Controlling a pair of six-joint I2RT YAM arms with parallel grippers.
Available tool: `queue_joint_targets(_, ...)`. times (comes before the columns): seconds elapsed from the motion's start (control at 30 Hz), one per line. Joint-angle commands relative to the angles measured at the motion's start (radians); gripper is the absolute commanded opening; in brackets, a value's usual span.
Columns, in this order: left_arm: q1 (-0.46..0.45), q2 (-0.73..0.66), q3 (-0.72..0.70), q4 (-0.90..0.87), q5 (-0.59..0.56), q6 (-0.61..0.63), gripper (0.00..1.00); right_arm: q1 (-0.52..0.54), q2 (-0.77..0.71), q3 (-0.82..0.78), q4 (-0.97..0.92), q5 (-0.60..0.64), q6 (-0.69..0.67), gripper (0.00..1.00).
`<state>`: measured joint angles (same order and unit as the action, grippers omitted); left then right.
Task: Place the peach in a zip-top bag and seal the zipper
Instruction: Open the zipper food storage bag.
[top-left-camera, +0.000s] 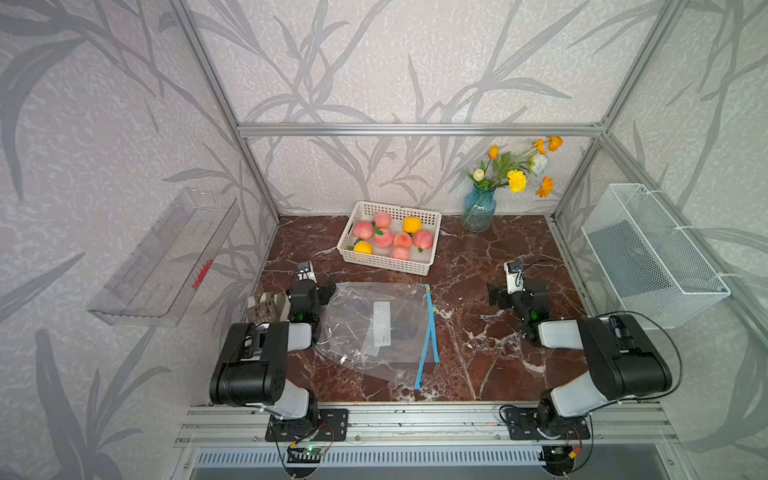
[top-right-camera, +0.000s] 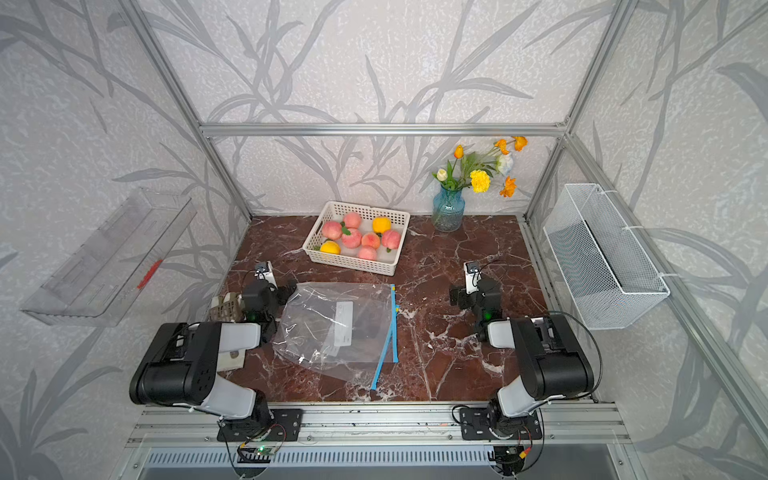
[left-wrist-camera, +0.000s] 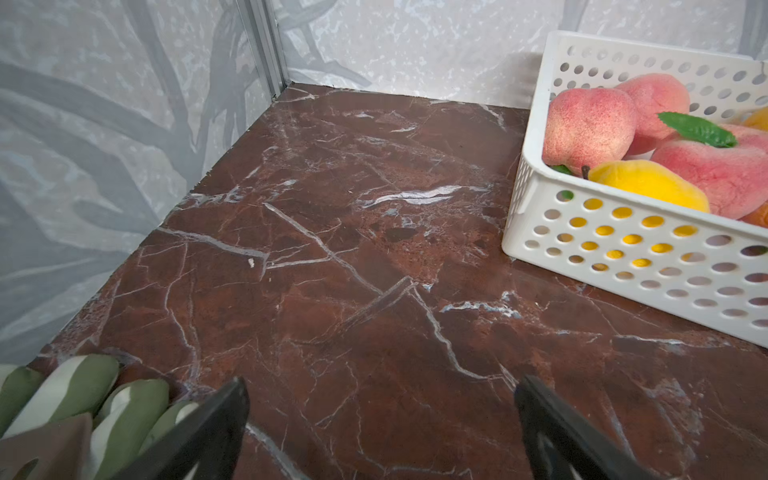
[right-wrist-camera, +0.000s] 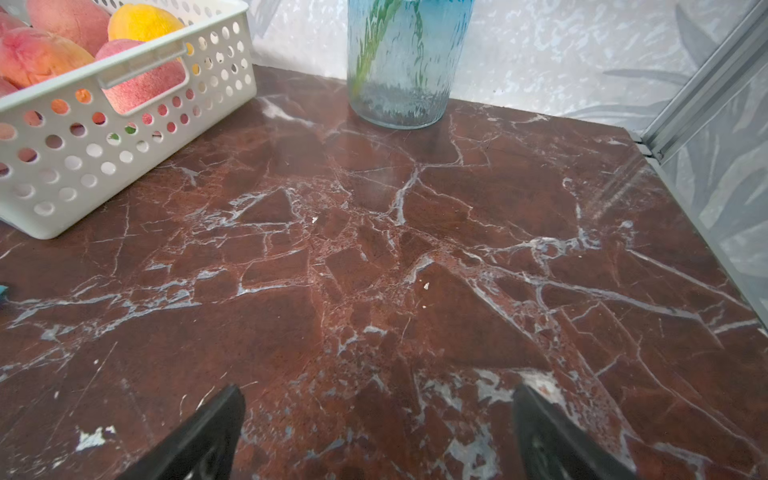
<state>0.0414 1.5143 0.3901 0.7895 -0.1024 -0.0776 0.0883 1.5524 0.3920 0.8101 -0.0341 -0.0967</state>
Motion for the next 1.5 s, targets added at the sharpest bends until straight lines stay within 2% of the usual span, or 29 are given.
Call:
queue_joint_targets(0.0, -0.003, 0.004, 0.021, -0.002, 0.003, 0.019, 1.0, 0.006, -0.018, 0.025, -0.002, 0.008, 0.005, 0.99)
queue_joint_targets(0.9, -0.007, -0.024, 0.001, 0.02, -0.003, 0.029, 1.0, 0.005, -0.019, 0.023, 0.001, 0.01, 0.005, 0.99)
queue_joint_targets(1.0, -0.01, -0.1, 0.059, -0.157, -0.06, 0.011, 1.0, 0.005, -0.048, 0.008, 0.037, 0.004, -0.003, 0.99)
queue_joint_targets(1.07, -0.014, -0.146, 0.109, -0.286, -0.067, 0.021, 1.0, 0.007, -0.111, 0.023, -0.05, 0.022, 0.002, 0.99)
queue_joint_targets(1.2, -0.028, -0.237, 0.133, -0.401, -0.119, -0.042, 1.0, 0.024, -0.246, 0.065, -0.26, 0.073, 0.026, 0.99)
queue_joint_targets(1.33, -0.046, -0.327, 0.192, -0.606, -0.155, -0.16, 1.0, 0.063, -0.384, 0.093, -0.445, 0.106, 0.104, 0.99)
queue_joint_targets(1.47, -0.053, -0.407, 0.251, -0.797, -0.126, -0.332, 1.0, 0.1, -0.494, 0.142, -0.671, 0.12, 0.232, 0.99)
